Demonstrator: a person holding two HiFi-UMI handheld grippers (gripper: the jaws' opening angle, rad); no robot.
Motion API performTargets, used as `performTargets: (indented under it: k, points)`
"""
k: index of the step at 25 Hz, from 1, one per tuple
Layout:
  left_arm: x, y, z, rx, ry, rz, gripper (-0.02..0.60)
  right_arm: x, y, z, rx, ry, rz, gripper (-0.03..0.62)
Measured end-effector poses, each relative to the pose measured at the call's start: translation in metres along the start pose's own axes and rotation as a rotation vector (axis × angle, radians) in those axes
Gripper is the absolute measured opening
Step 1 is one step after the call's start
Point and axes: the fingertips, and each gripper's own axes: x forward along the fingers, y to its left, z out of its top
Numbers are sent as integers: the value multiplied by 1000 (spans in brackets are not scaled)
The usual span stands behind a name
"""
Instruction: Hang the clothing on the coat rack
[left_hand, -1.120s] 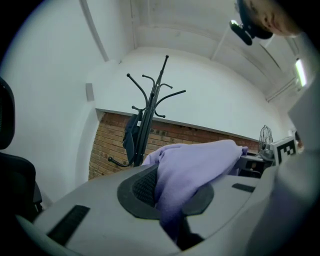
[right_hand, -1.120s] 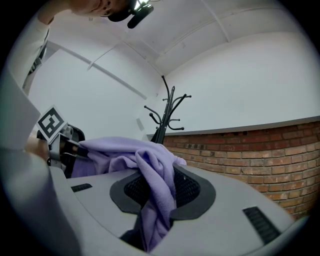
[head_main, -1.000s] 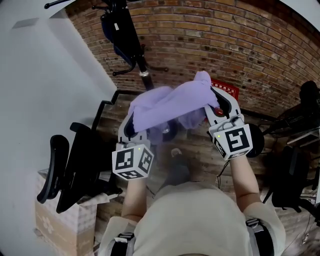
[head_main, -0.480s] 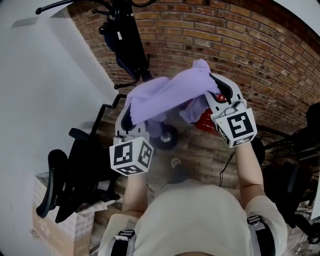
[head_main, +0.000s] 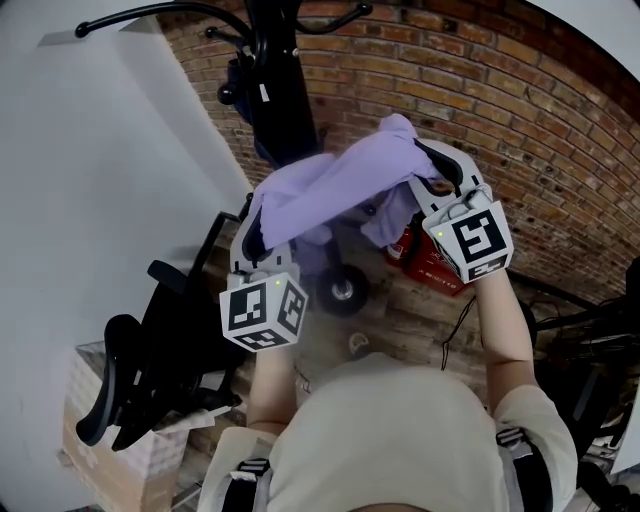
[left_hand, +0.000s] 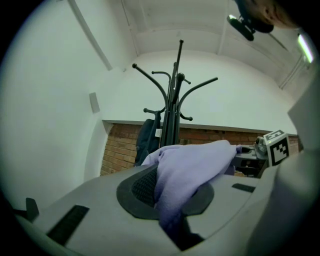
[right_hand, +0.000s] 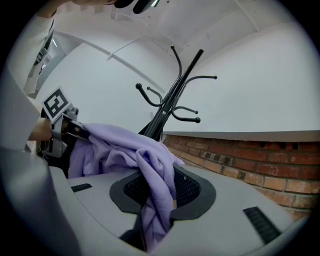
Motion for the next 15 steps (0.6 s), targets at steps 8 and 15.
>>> performTargets:
  k: [8,15]
  points:
    - [9,39,-37,-9,75,91,32,48,25,-42,41,58,147,95]
    - [7,59,-78,-28,165,137,32,68,50,-79,151,97,268,100]
